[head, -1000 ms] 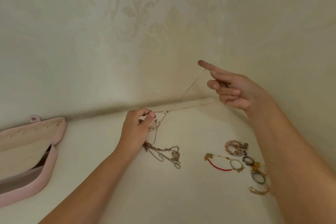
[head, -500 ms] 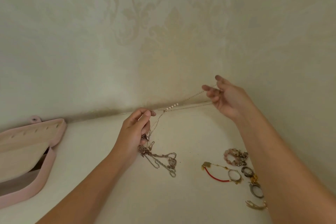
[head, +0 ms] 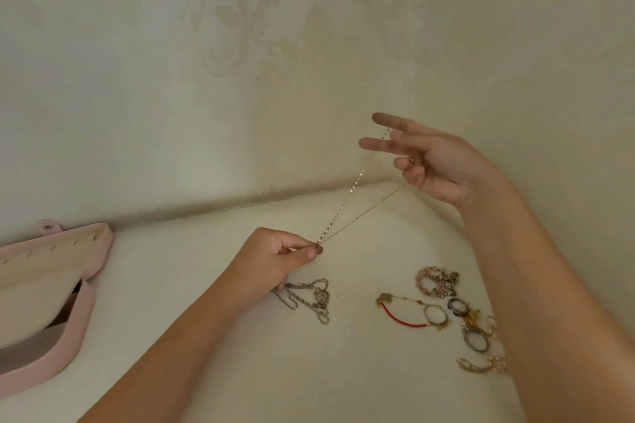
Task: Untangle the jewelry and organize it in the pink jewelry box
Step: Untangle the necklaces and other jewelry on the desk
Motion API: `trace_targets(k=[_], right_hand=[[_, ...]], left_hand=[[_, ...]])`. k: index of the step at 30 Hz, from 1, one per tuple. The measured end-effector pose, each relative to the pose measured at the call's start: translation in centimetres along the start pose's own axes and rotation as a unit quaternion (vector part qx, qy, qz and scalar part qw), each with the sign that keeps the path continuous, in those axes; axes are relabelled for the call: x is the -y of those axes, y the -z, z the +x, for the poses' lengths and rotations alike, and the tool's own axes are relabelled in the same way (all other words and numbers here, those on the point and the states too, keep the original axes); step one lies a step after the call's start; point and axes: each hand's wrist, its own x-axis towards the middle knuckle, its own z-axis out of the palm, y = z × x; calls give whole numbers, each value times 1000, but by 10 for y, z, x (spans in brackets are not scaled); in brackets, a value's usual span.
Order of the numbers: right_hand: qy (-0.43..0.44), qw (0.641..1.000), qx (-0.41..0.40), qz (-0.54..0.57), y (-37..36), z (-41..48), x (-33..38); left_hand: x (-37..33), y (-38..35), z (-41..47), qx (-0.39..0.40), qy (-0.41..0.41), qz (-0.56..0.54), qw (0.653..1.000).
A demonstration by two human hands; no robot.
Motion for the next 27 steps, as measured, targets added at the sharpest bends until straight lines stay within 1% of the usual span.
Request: trace_targets(k=[3, 4, 6, 8, 10, 12, 14, 15, 16, 17, 18, 19, 20, 21, 22, 23, 27], right_hand=[[-10, 999, -20, -24, -2, -9, 2], [-21, 998, -34, -55, -1, -13, 0], [-57, 984, -66, -152, 2, -19, -6], [-101, 952, -103, -269, 7, -25, -13], [-138, 913, -137, -358, 9, -29, -20], [-157, 889, -160, -398, 6, -32, -28], [-164, 874, -162, -428, -2, -33, -39], [-159, 858, -158, -462, -6, -33, -45], [-140, 832, -156, -514, -9, -34, -50], [-98, 809, -155, -559, -14, -36, -55], [-39, 806, -146, -572, -21, -39, -56], [12, 826, -121, -550, -28, -43, -58], [53, 854, -85, -511, -35, -48, -58], [81, 874, -47, -476, -41, -52, -58], [101, 881, -15, -461, -48, -56, -58], [121, 872, 0, -475, -52, -57, -60], [209, 788, -26, -579, -56, -55, -68]], left_hand=[[1, -1, 0, -17, -4, 9, 1000], [2, -1, 0, -19, -7, 14, 1000], [4, -1, 1, -12, -14, 24, 1000], [4, -2, 0, 0, -26, 25, 999], [3, -3, 0, 1, -37, 19, 999], [2, -4, 0, 5, -46, 12, 999], [1, -6, -1, 14, -54, 12, 998], [0, -6, -2, 20, -57, 15, 998], [0, -7, -3, 26, -61, 18, 998], [-1, -8, -4, 34, -65, 21, 997], [-2, -9, -4, 41, -68, 24, 997], [-2, -10, -5, 49, -70, 27, 996], [-3, -11, -6, 55, -71, 29, 996], [-3, -12, -6, 60, -72, 32, 995], [-3, -12, -7, 64, -73, 36, 995], [-4, -13, -7, 67, -76, 41, 994], [-8, -14, -11, 75, -107, 82, 988]])
